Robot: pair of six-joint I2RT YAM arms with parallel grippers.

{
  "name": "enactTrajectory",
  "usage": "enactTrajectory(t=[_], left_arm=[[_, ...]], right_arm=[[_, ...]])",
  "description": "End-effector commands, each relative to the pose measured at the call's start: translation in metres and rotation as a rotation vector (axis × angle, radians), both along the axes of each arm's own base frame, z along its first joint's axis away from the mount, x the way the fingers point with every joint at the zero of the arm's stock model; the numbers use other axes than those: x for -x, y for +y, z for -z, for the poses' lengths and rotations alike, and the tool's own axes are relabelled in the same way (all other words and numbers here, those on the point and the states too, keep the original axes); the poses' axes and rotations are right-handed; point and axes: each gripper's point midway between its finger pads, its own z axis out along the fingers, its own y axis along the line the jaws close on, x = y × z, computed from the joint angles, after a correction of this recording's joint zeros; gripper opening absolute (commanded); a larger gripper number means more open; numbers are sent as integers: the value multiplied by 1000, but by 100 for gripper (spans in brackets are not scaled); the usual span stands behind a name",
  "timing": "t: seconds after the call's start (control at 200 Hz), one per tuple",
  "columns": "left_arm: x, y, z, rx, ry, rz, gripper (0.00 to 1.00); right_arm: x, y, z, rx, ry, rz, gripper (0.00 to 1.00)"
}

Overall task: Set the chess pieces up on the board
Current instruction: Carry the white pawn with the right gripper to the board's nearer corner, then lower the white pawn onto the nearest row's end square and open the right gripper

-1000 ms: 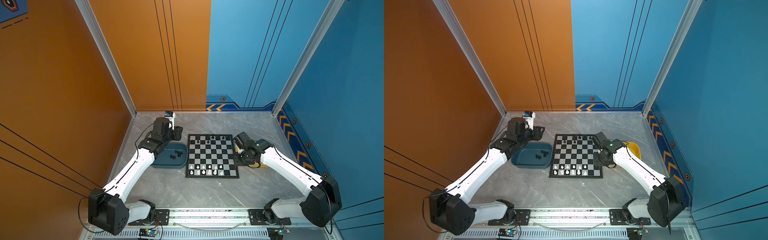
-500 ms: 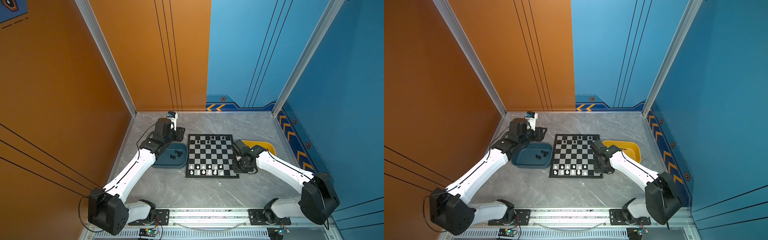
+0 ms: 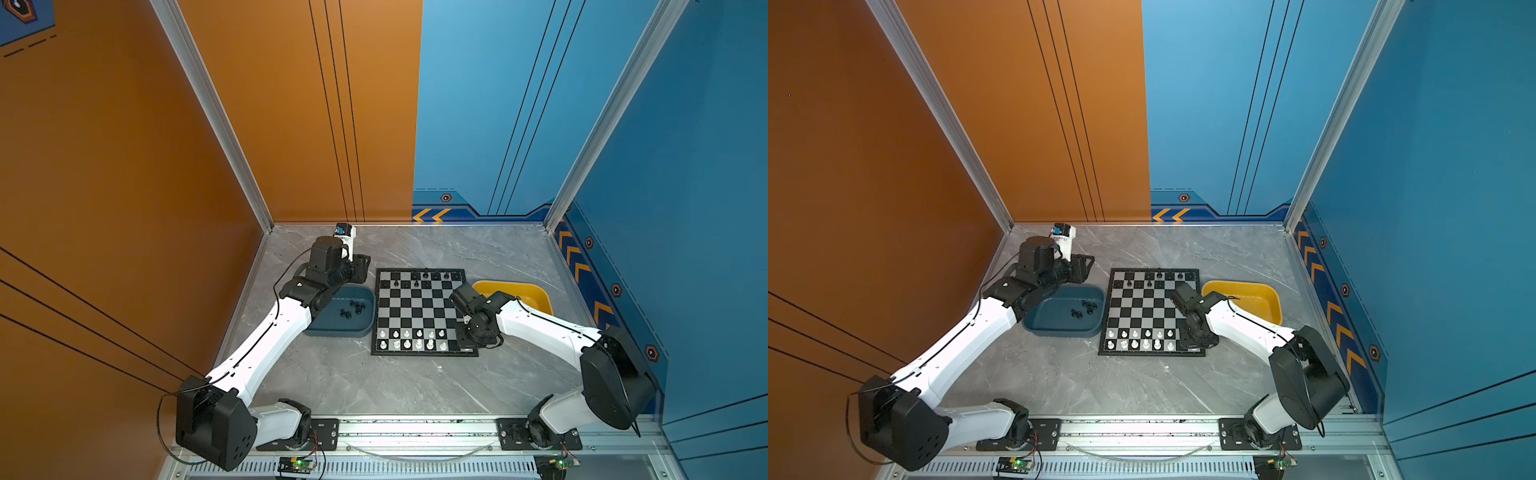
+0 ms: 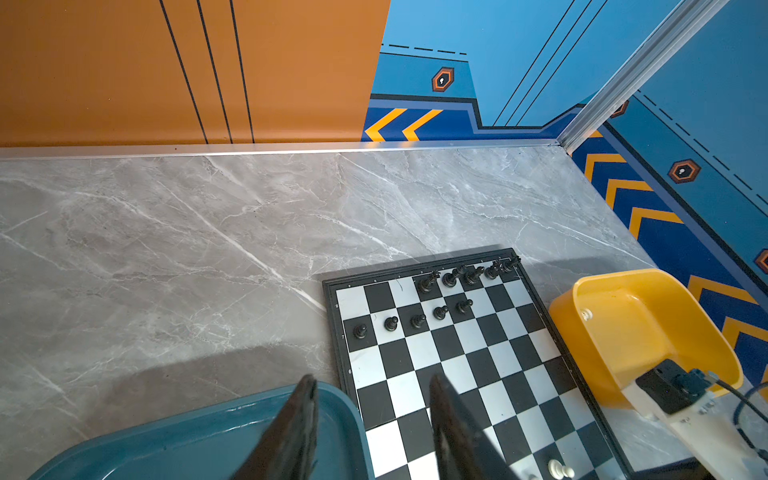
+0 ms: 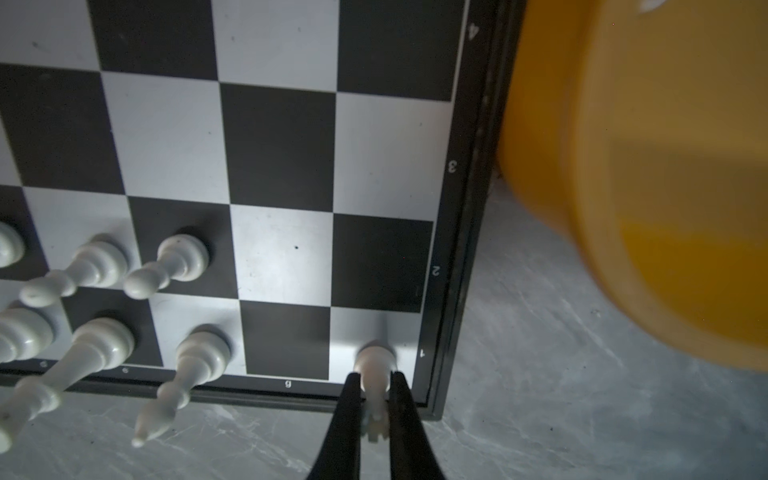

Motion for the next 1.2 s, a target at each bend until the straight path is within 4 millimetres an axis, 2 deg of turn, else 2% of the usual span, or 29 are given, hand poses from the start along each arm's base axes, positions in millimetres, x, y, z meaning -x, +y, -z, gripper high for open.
enactTrajectory(t=[0.0,0.175,0.345,0.425,0.626,0.756,0.956,1.056,1.196], left_arm=[[5,1,-4,-7,-17,-3,46],[5,1,-4,-7,-17,-1,46],[5,1,-4,-8,-17,-2,46],[4,1,-2,-13,-11,-6,46],[4,1,-1,-14,-12,-4,46],[3,0,1,-14,-8,-3,46],[6,3,-3,-25,-12,-7,46],[7,4,-4,-26,-15,-11,46],[6,3,-4,-23,-13,-8,46]], right_arm=[[-3,-3,5,24,-15,23,0],[-3,-3,6,28,-14,24,1],[-2,-1,6,24,-14,18,19],[-3,1,4,13,-18,16,25],[-4,3,-6,-4,-39,24,31],[-9,2,-26,-5,-81,22,32],[-28,-2,-74,-39,-200,23,32],[-41,-14,-96,-57,-256,47,32],[-60,-40,-107,-47,-291,101,32]])
